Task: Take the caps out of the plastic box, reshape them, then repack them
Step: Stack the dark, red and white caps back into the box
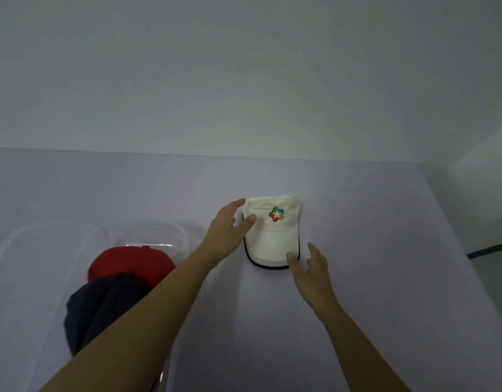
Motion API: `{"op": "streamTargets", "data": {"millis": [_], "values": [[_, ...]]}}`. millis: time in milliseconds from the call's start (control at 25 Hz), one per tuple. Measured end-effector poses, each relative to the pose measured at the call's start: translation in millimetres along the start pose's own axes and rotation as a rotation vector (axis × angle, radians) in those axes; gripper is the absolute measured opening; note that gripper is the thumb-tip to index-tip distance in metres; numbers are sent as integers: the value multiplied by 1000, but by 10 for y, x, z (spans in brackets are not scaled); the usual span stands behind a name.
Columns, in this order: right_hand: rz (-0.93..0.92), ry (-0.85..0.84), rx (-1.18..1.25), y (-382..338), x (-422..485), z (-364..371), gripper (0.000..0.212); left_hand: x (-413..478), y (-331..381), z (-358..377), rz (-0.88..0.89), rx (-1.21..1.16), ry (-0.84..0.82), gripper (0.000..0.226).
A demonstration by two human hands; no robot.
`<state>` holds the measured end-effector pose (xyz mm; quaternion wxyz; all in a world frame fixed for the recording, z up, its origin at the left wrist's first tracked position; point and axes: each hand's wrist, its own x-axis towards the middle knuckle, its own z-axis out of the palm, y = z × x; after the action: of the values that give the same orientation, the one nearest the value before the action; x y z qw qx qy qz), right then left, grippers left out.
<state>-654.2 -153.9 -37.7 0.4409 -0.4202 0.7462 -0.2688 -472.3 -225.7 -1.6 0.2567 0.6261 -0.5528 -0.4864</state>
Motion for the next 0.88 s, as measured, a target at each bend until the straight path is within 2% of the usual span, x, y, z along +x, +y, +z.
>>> {"op": "streamTargets", "data": {"millis": [80, 200, 320, 440, 560, 600, 720, 880], "values": [[104, -48, 103, 77, 163, -52, 72, 196, -51, 76, -21, -16, 6, 64], [86, -81, 108, 191, 326, -78, 70, 405, -147, 163, -27, -36, -38, 68], [-1, -116, 51, 324, 410, -42, 67, 486, -177, 268, -29, -155, -78, 43], [23, -151, 93, 453, 448, -1, 83, 497, -204, 327, -78, -321, -169, 30], [140, -160, 326, 322, 342, -48, 105, 468, -189, 304, -111, -411, -219, 27], [192, -174, 420, 305, 302, -68, 103, 443, -164, 287, -113, -431, -223, 28], [242, -301, 684, 264, 161, -139, 69, 358, -84, 223, -133, -490, -236, 42], [186, -385, 1006, 70, -165, -64, 70, 144, 17, 6, -94, -535, -256, 30]]}}
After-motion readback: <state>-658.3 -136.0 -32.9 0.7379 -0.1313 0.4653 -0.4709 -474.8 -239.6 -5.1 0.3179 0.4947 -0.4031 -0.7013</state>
